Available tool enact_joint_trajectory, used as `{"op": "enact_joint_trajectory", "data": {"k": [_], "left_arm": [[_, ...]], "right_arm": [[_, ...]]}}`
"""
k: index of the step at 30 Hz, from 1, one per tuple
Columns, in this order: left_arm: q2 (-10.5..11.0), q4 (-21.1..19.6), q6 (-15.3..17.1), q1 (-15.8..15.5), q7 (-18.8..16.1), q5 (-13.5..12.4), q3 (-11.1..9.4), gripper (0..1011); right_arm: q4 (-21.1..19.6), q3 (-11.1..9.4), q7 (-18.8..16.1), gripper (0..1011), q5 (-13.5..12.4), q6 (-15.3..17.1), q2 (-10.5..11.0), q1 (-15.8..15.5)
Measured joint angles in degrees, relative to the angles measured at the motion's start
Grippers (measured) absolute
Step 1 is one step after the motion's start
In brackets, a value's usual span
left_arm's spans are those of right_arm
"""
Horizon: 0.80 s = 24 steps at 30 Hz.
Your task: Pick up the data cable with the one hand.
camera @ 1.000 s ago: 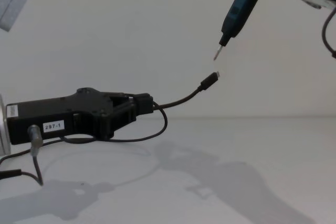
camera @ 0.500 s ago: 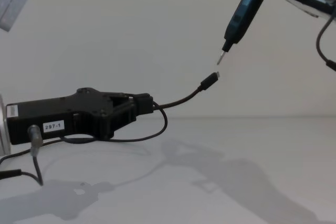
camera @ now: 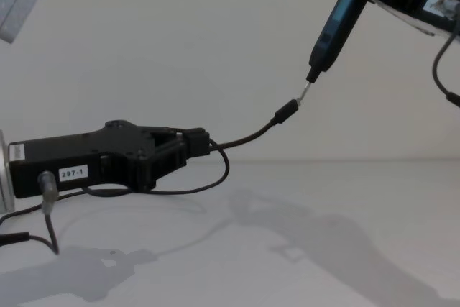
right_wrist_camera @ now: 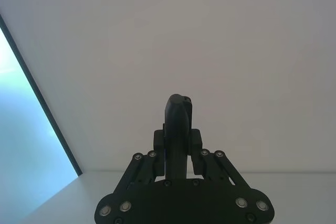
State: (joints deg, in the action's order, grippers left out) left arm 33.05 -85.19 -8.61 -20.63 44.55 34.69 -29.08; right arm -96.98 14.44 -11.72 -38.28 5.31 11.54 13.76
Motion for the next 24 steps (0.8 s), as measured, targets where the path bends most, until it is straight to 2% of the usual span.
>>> {"op": "enact_joint_trajectory", "data": {"k": [24], "left_arm": [[0.0, 0.0, 0.0, 0.0, 0.0, 0.0, 0.0, 30]], "right_arm": [[-1.1, -0.31, 0.49, 279, -3.03, 2.18, 2.01, -0.24]]}}
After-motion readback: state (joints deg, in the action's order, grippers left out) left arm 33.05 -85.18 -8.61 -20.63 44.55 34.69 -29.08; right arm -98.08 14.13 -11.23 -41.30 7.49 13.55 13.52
